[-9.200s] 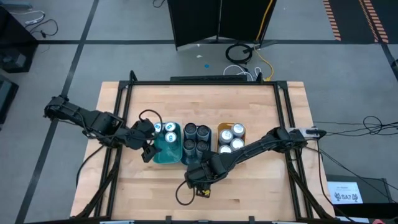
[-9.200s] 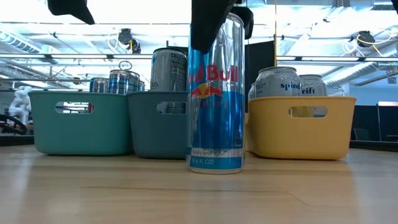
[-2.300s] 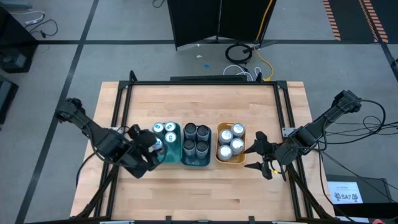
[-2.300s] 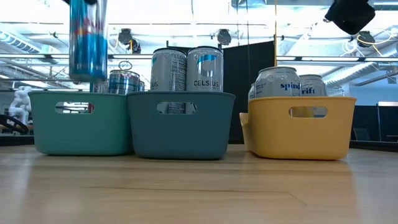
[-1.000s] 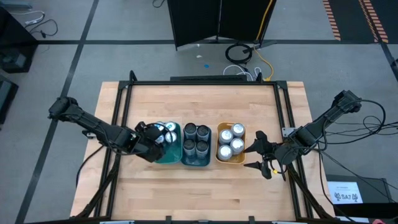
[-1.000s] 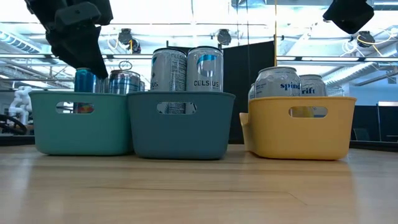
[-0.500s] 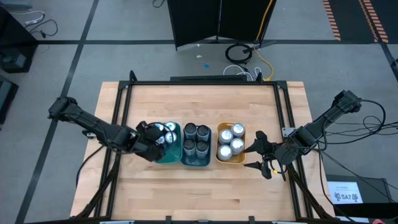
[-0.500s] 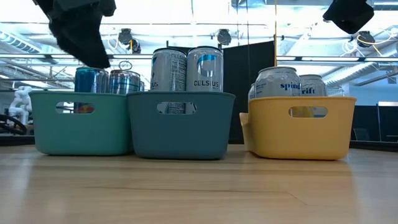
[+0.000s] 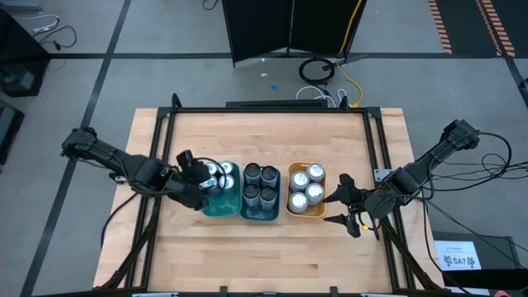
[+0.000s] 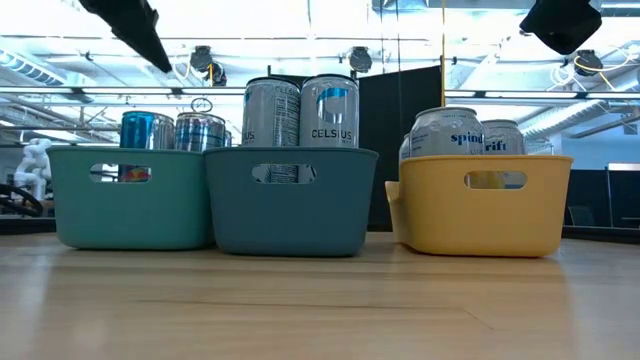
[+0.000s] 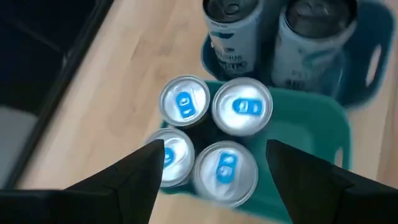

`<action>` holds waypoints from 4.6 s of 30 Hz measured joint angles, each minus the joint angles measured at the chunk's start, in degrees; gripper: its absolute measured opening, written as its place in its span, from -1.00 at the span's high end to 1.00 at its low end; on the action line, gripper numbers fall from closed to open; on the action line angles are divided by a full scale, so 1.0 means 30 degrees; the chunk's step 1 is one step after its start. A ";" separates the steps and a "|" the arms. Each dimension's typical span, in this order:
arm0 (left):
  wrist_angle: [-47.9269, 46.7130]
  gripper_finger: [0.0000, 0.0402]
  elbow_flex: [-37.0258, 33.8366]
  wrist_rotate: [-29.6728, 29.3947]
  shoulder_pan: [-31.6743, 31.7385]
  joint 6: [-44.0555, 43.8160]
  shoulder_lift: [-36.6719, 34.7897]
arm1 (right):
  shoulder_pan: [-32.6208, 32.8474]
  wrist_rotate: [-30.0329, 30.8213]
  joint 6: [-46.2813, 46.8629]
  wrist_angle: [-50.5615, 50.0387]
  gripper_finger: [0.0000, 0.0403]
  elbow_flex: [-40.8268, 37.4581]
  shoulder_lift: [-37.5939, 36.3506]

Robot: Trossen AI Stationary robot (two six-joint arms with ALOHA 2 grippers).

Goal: Sort soda cans
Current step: Return to Home Position

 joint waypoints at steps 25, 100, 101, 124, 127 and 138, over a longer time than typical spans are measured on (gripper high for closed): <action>1.1228 -0.45 -0.9007 0.4560 0.5038 0.8560 -1.1007 | -0.0716 0.0182 -0.0127 0.0164 -0.34 0.0001 -0.0001; 2.1779 -0.45 -2.0637 0.4661 0.5880 1.0032 -2.0699 | -0.1590 0.0978 -0.1423 0.0264 -0.34 0.0002 0.0160; 2.1779 -0.45 -2.0637 0.4661 0.5880 1.0032 -2.0699 | -0.1590 0.0979 -0.1468 0.0257 -0.34 0.0002 0.0160; 2.1779 -0.45 -2.0644 0.4719 0.5880 1.0017 -2.0704 | -0.7162 -0.4749 -0.8862 0.5434 -0.34 -0.8951 -1.1011; 2.1779 -0.45 -2.0651 0.4724 0.5880 1.0017 -2.0699 | -0.8439 -0.6069 -0.9068 0.5544 -0.34 -1.0170 -1.2913; 2.1786 -0.45 -2.0651 0.4736 0.5880 1.0011 -2.0706 | -0.9480 -0.5784 -0.9632 0.6140 -0.34 -1.2167 -1.8301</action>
